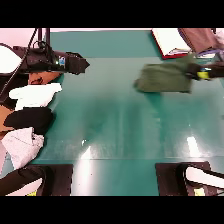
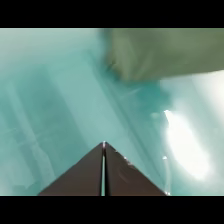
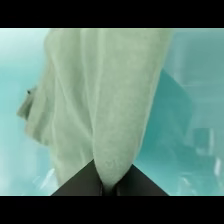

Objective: Fold the shirts.

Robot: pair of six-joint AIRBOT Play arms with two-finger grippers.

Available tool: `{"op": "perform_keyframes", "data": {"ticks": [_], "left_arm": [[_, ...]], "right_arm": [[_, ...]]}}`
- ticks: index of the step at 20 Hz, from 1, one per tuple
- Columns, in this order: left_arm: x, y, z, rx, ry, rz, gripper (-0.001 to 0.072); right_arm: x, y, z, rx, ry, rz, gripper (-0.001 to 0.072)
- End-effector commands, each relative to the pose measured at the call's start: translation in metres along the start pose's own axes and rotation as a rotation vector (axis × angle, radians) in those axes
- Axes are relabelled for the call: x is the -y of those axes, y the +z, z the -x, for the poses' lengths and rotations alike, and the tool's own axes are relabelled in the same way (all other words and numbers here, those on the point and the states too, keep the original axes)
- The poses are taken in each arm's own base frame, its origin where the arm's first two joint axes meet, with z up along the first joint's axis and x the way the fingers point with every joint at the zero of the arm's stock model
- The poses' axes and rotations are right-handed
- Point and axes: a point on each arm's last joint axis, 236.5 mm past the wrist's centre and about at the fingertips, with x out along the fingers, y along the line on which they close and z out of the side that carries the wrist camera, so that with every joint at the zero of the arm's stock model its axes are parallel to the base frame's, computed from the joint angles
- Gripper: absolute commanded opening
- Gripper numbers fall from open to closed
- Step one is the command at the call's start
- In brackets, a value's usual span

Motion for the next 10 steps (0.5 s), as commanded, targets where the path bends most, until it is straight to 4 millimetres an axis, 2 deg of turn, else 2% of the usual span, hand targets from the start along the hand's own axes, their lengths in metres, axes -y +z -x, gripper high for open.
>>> {"op": "perform_keyframes", "data": {"ticks": [1,3,5,7,10], "left_arm": [[0.003,0.003,-0.001,0.015,-0.006,0.019,0.0023],[0.003,0.004,-0.001,0.019,-0.006,0.036,0.0023],[0.003,0.004,-0.001,0.019,-0.006,0.037,0.0023],[0.003,0.004,-0.001,0.019,-0.006,0.037,0.0023],[0.003,0.004,-0.001,0.020,-0.006,0.037,0.0023]], "right_arm": [[0.125,-0.017,0.060,0.104,-0.216,-0.233,0.0015],[0.177,-0.036,0.088,0.170,-0.308,-0.355,0.0015],[0.212,-0.061,0.112,0.217,-0.381,-0.455,0.0015],[0.229,-0.087,0.128,0.238,-0.427,-0.526,0.0015],[0.222,-0.118,0.127,0.218,-0.433,-0.566,0.0015]]}}
